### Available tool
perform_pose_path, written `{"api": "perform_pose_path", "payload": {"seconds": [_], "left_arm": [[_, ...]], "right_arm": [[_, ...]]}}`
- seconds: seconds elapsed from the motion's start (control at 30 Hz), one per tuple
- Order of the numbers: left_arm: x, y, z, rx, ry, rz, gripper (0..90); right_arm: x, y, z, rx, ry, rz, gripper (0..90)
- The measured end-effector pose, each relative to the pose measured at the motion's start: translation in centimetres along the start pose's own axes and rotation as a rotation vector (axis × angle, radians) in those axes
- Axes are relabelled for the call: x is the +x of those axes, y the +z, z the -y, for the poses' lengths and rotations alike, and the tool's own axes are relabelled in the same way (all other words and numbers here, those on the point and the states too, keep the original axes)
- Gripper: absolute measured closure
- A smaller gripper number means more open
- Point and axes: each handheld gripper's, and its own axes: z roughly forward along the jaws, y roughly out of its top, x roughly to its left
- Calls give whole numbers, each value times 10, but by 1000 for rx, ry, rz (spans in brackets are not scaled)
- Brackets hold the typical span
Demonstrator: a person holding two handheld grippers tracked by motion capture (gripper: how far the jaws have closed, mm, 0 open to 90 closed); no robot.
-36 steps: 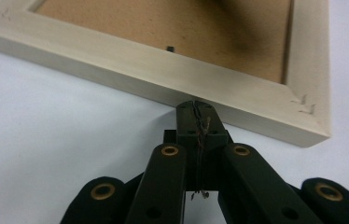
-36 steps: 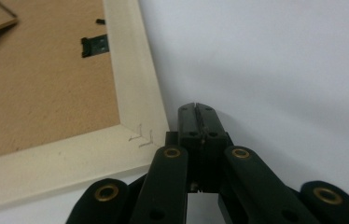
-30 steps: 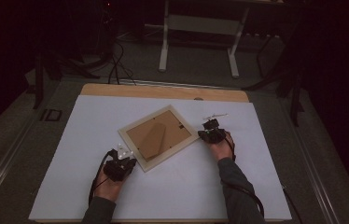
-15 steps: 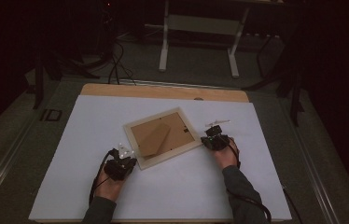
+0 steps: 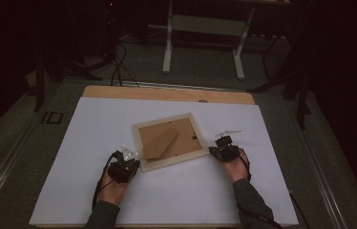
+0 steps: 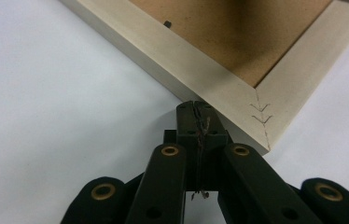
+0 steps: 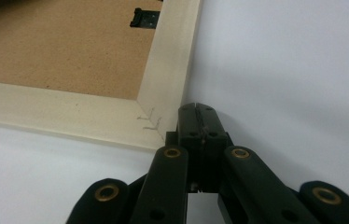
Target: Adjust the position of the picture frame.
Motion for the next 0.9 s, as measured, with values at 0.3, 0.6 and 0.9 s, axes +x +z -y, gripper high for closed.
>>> {"api": "perform_pose_path", "payload": {"seconds": [0.3, 0.6, 0.9], "left_arm": [[4, 5, -7, 13, -3, 4, 900], [10, 8, -11, 9, -23, 10, 900], [14, 12, -12, -9, -38, 9, 900]], "right_arm": [[3, -11, 17, -22, 19, -3, 900], [8, -20, 33, -51, 30, -15, 900], [11, -23, 40, -72, 42, -29, 900]]}}
